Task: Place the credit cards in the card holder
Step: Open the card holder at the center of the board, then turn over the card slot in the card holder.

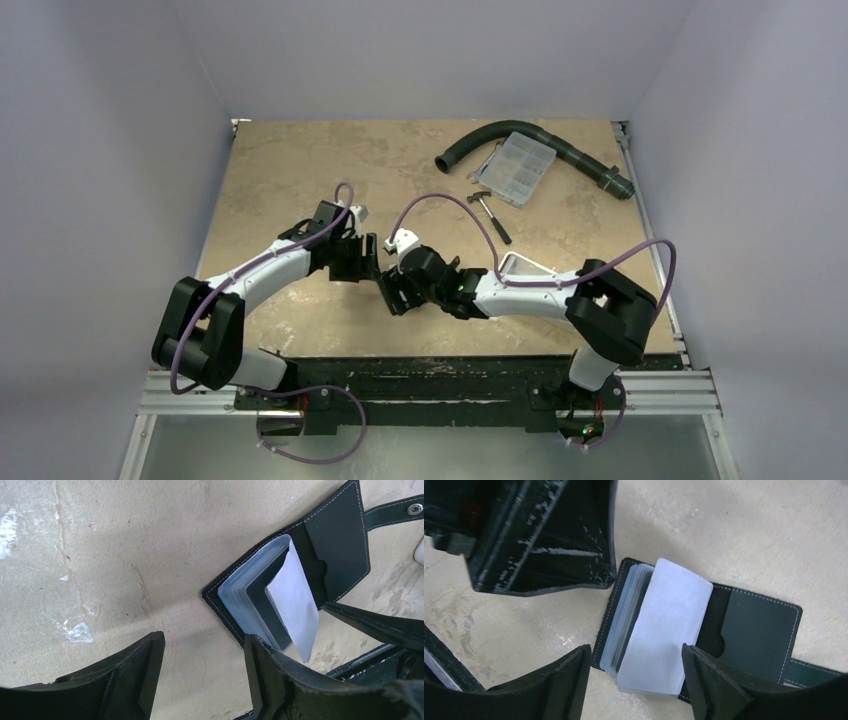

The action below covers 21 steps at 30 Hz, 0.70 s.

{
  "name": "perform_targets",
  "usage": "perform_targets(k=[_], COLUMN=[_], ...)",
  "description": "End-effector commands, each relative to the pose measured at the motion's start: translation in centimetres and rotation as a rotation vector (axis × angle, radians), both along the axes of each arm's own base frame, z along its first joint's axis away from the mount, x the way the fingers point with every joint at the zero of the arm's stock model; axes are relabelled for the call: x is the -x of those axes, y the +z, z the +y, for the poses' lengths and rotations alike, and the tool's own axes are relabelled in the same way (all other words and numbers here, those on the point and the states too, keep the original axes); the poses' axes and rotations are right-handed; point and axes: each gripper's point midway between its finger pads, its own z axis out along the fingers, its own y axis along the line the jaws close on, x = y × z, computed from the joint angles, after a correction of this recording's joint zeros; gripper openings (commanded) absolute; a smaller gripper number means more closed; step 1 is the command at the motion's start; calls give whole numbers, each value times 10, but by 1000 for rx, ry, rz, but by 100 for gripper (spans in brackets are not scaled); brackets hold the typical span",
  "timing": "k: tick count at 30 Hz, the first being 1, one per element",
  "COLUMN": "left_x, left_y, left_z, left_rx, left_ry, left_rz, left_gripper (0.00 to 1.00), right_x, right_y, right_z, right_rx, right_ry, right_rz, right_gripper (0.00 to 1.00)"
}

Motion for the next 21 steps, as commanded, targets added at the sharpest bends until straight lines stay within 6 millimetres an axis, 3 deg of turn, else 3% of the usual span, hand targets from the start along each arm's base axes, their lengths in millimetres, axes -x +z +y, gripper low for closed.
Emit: perform_targets(k=[1,7,13,21], left_x=[-13,-12,-10,-7], left_y=[15,14,13,9], left_z=[2,0,-1,-4], left_rx=[-5,7,12,26], left_ry=[13,6,1,-6], left_rz=[-60,-54,-48,-26], left_gripper=[64,64,64,63], right_x=[-8,-26,-45,-45], right_y=[10,24,7,-6], right_z=[2,-29,-65,-68], right_rx=[-48,-57,-83,-62], right_ry=[-70,-230,-332,-331], right_rz=[0,-61,21,62], right_gripper=[67,41,24,18])
